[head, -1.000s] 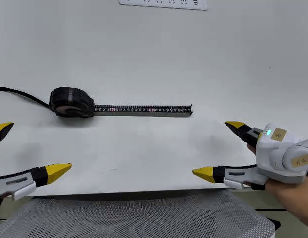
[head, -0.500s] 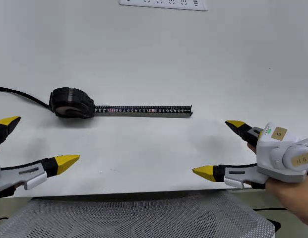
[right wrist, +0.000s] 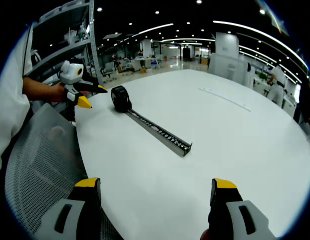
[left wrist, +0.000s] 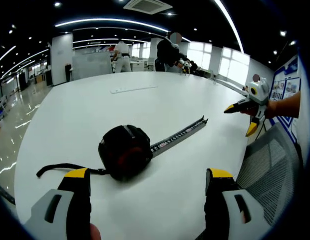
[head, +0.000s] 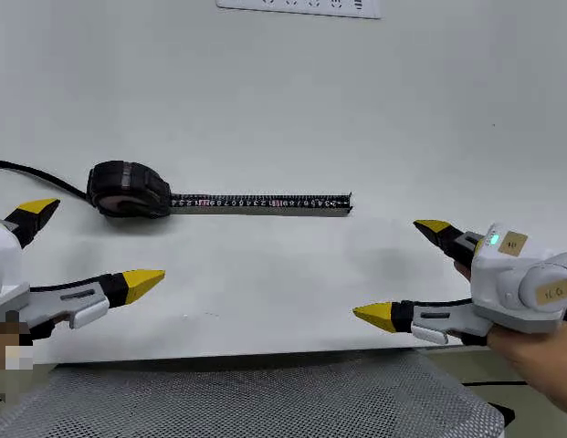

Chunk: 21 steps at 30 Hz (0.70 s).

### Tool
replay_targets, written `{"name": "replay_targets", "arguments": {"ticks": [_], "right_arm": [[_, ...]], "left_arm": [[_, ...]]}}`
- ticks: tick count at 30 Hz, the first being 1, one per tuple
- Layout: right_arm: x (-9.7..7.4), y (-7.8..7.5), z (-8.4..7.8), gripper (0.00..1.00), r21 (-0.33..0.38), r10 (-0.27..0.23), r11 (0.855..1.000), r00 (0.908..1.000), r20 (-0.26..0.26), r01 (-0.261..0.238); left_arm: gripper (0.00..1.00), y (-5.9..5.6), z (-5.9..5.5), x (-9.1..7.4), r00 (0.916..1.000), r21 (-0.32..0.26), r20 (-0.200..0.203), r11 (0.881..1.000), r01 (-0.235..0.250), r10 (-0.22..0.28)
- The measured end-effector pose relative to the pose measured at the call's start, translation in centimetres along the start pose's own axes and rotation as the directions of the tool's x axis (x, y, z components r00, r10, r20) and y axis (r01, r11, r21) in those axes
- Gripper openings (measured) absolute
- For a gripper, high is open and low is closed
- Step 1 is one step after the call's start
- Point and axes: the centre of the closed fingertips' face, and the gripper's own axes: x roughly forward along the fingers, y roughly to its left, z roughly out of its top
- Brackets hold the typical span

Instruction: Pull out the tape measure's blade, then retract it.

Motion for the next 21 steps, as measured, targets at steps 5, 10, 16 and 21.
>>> {"name": "replay_targets", "arguments": {"ticks": [5,10,16,21], "right_arm": [[0.0,0.0,-0.1,0.89,-0.001,0.000,1.000,1.0000,-0.003,0.000],[-0.1,-0.1,-0.1,0.89,0.005,-0.001,1.000,1.0000,-0.001,0.001],[0.0,-0.1,-0.2,0.88,0.002,0.000,1.000,1.0000,-0.004,0.000],[0.0,0.1,-0.3,0.88,0.008,0.002,1.000,1.0000,-0.002,-0.002]], "left_arm": [[0.93,0.0,0.3,0.7,1.0000,0.001,-0.003,1.000,0.002,-0.002],[0.92,0.2,0.6,1.3,1.0000,-0.006,0.000,1.000,-0.001,0.001],[0.91,-0.1,0.7,2.2,0.9999,0.004,-0.008,1.000,0.011,-0.011],[0.92,-0.3,1.0,2.9,0.9998,-0.005,-0.008,1.000,0.016,-0.016]]}}
